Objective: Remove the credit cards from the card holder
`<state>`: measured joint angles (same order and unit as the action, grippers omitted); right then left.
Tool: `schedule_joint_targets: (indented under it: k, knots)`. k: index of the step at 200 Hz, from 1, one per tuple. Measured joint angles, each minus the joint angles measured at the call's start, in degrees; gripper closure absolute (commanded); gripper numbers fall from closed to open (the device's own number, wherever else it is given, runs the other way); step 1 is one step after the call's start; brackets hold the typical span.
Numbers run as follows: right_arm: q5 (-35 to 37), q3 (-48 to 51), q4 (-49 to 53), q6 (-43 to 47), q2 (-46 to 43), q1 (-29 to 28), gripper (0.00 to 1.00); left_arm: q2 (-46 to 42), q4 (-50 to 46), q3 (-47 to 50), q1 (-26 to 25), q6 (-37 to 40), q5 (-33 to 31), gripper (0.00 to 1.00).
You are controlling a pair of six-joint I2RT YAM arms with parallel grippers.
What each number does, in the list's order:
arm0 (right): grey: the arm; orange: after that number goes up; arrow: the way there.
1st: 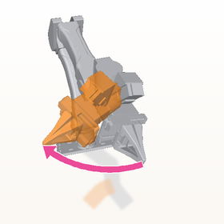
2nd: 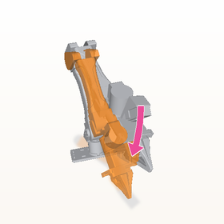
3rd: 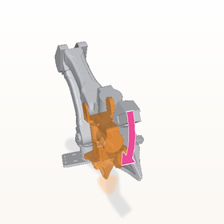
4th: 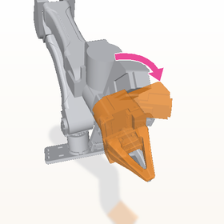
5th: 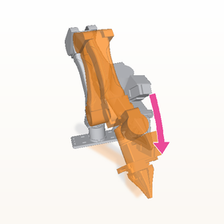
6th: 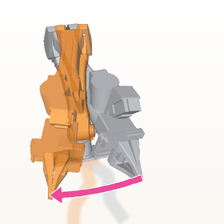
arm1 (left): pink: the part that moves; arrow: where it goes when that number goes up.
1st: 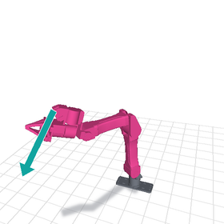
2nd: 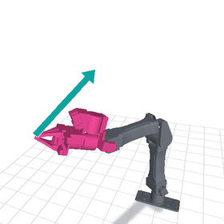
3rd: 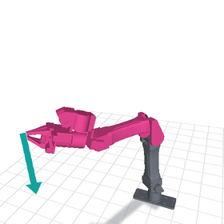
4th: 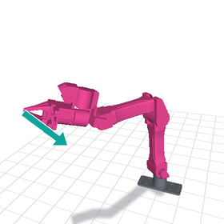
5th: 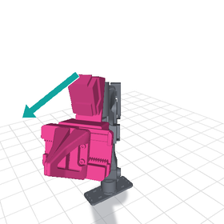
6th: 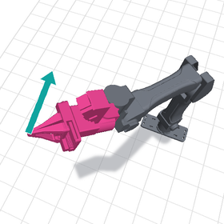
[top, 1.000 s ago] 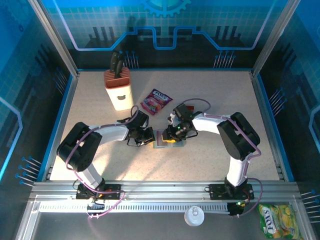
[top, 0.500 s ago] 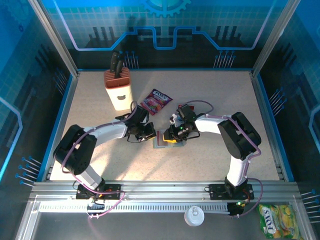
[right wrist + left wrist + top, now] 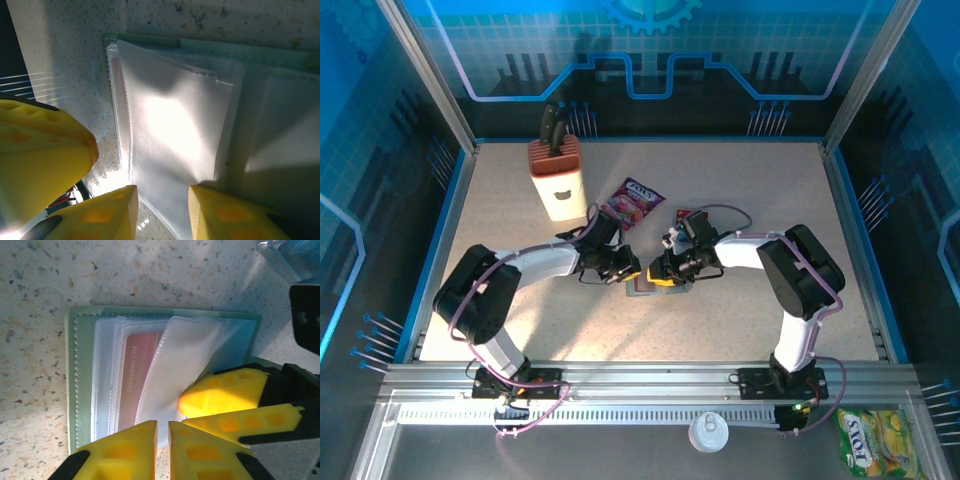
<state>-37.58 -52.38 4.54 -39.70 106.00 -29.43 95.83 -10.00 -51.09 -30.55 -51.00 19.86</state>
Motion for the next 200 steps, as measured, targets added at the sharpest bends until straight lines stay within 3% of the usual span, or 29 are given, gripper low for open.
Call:
schedule_joint_targets:
  k: [123, 200]
  knots:
    - [-0.61, 0.31, -0.59, -0.42, 0.00, 0.26, 0.66, 3.41, 2.01, 0.00, 0.00, -0.85, 0.44, 0.73]
    - [-0.61, 0.33, -0.70, -0.83, 0.00, 0.26, 0.67, 4.20, 5.27, 0.02, 0.00, -1.90, 2.16, 0.82]
